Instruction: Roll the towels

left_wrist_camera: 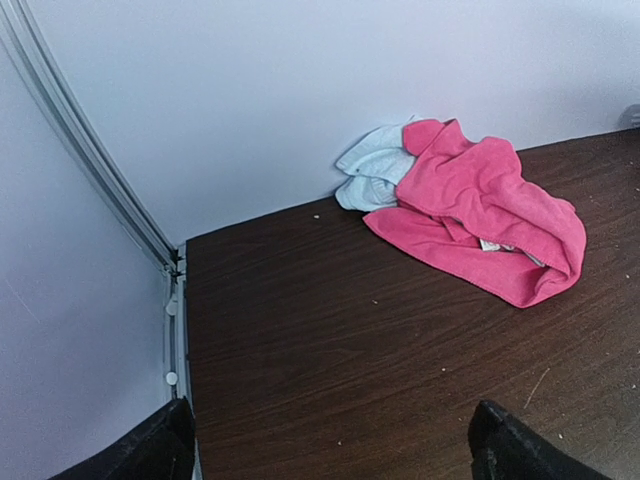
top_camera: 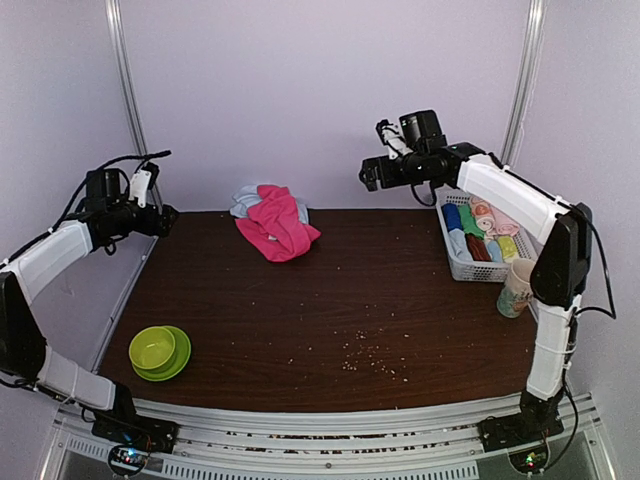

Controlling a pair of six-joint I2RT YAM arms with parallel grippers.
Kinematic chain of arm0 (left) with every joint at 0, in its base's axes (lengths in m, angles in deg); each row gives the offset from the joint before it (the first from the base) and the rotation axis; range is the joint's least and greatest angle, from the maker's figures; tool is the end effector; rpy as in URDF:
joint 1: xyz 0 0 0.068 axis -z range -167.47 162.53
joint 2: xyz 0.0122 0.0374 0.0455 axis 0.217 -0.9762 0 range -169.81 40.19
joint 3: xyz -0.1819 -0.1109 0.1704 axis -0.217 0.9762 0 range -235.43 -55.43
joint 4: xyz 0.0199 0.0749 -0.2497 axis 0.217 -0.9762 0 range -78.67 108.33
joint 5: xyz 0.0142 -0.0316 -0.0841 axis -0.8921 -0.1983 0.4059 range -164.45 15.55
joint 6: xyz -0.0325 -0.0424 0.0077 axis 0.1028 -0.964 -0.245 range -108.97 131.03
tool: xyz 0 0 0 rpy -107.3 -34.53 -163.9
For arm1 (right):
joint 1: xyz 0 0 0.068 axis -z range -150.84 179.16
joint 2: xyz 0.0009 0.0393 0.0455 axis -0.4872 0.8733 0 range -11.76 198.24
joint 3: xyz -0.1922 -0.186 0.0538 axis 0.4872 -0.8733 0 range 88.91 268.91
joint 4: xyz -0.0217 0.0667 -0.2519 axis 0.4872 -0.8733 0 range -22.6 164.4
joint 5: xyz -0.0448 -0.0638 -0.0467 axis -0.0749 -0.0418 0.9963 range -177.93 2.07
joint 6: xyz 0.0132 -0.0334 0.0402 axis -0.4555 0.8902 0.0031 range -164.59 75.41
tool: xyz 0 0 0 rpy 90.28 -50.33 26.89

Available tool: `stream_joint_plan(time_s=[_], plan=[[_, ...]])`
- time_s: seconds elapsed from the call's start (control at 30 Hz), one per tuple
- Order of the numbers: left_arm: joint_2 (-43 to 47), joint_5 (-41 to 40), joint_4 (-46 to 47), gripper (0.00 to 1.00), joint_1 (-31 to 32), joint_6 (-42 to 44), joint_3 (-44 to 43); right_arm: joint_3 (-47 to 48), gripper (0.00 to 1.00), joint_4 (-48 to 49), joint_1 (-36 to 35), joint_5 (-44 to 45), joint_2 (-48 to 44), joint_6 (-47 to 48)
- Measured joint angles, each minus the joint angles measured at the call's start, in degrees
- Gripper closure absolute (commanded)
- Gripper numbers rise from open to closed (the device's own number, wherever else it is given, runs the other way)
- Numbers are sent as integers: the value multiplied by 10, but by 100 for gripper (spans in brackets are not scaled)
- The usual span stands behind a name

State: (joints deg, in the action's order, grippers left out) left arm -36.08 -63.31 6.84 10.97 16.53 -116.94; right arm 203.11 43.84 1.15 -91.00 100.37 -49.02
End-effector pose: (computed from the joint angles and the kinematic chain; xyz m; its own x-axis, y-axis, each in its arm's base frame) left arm 0.3075 0.0015 0.3173 -0.4260 0.0825 -0.9009 0.1882 0.9821 0.0009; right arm 0.4038 0.2169 0.3746 -0.4595 -0.1570 -0.8742 -0.4762 0.8744 0.0933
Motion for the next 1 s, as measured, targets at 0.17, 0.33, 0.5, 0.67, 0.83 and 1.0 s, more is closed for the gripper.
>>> stream_joint_plan(time_s=[0.17, 0.33, 0.5, 0.67, 0.83, 1.0], plan=[[-3, 24, -1, 2, 0, 0, 0, 6, 0, 5, -51, 45, 67, 2], [-3, 44, 2, 2, 0, 0, 6, 6, 1, 22, -79, 59, 129, -13], [-8, 58, 4, 2, 2, 0, 11, 6, 4, 59, -100, 54, 182, -47], [-26, 69, 3, 2, 3, -1, 11, 11, 12, 123, -125, 47, 232, -113], [-27, 75, 3, 2, 4, -2, 11, 52, 17, 170, -138, 35, 281, -196], [-27, 80, 3, 2, 4, -5, 11, 97, 20, 206, -143, 21, 315, -286]])
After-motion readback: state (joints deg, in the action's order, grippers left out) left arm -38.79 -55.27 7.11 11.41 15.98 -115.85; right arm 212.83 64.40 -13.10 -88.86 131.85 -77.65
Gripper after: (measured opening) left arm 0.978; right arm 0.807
